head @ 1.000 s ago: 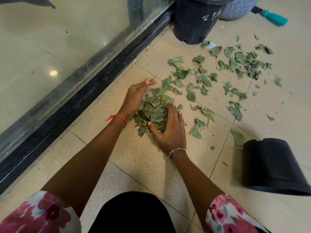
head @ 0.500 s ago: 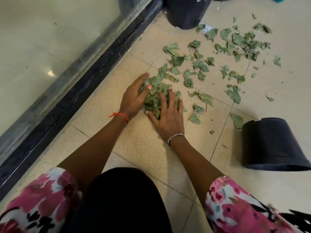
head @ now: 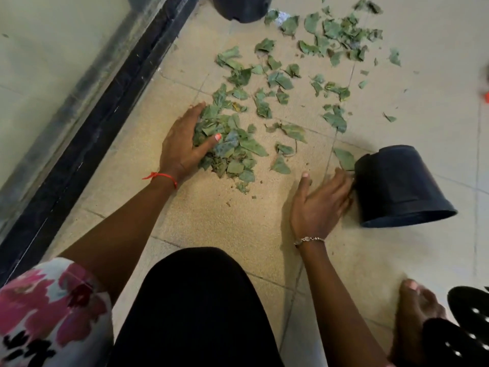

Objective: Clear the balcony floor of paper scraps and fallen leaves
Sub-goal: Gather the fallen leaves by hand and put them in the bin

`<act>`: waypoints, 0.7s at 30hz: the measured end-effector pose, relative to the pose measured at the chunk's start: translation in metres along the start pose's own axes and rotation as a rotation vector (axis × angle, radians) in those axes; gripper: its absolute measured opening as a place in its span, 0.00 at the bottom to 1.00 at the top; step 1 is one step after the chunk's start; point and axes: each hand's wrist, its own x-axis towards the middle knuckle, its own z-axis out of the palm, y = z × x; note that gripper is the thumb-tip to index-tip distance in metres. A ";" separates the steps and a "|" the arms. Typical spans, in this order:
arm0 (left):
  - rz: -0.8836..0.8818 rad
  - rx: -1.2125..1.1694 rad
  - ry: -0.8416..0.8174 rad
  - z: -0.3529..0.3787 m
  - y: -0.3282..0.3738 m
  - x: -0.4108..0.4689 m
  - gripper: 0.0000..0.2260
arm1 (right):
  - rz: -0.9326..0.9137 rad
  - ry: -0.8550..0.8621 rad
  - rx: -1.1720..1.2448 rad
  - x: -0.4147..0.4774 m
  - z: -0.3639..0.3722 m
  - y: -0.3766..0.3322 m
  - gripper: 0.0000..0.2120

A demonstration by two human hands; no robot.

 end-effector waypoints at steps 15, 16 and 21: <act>-0.040 -0.003 0.010 0.001 -0.001 0.002 0.35 | 0.087 -0.046 -0.106 0.061 0.030 -0.021 0.34; -0.043 -0.003 0.009 0.001 0.000 0.002 0.35 | 0.056 -0.081 -0.122 0.060 0.031 -0.022 0.34; -0.069 -0.020 0.007 0.002 -0.001 0.001 0.35 | -0.297 -0.196 0.106 0.048 0.036 -0.035 0.30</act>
